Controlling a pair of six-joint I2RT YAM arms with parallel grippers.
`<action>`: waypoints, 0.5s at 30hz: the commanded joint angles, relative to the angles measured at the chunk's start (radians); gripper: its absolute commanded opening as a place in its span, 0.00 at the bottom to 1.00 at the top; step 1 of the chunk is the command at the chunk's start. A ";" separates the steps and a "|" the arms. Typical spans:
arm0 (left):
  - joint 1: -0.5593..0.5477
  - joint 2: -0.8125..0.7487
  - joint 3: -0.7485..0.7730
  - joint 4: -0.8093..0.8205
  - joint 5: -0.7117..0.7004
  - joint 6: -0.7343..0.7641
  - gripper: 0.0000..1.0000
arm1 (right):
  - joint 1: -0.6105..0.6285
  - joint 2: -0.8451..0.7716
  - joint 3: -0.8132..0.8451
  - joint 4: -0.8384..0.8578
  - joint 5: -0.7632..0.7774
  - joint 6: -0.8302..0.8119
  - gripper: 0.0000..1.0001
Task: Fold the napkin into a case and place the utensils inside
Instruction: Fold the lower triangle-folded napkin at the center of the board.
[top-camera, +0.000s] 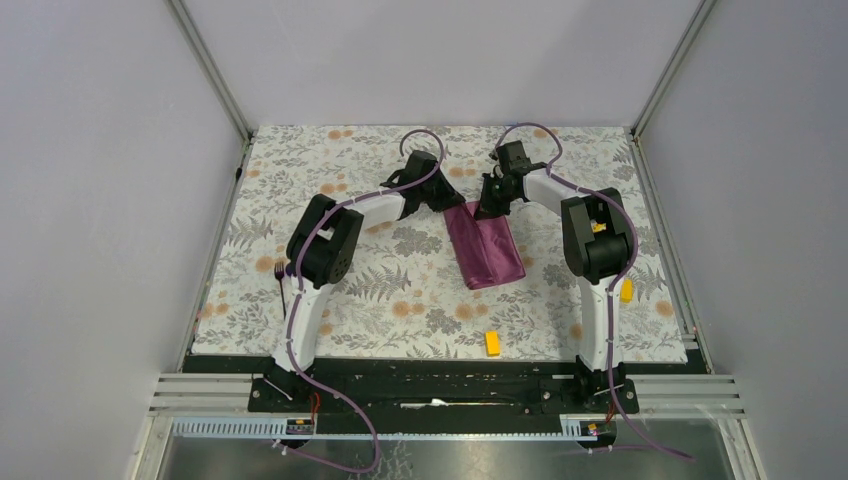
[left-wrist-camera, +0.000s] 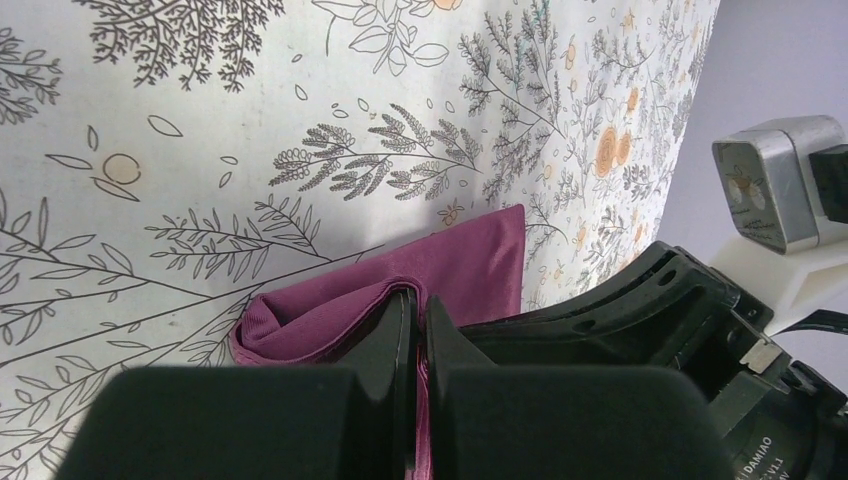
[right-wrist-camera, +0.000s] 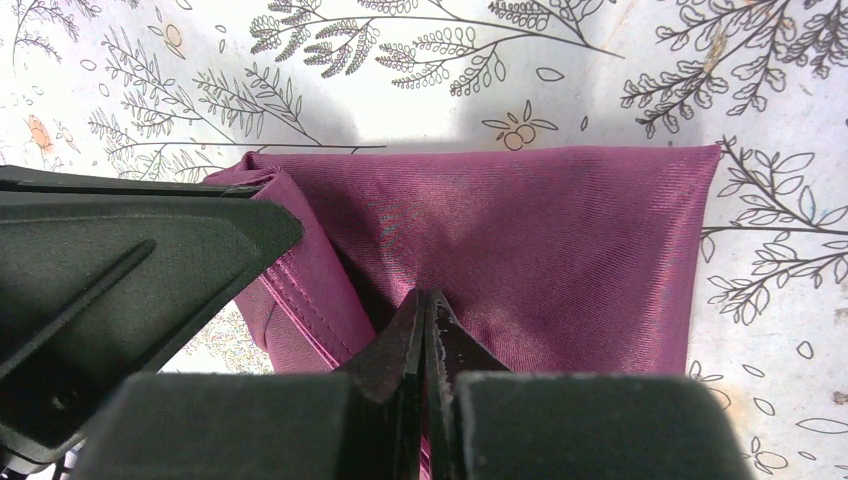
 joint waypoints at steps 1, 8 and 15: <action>0.005 -0.005 0.013 0.056 0.028 -0.003 0.00 | -0.002 0.038 -0.008 -0.008 0.028 -0.028 0.00; 0.004 0.030 0.053 0.005 0.042 0.031 0.00 | -0.002 0.042 0.002 -0.010 0.024 -0.024 0.00; 0.007 0.051 0.052 0.006 0.024 0.030 0.00 | -0.002 0.033 0.041 -0.038 0.011 -0.023 0.00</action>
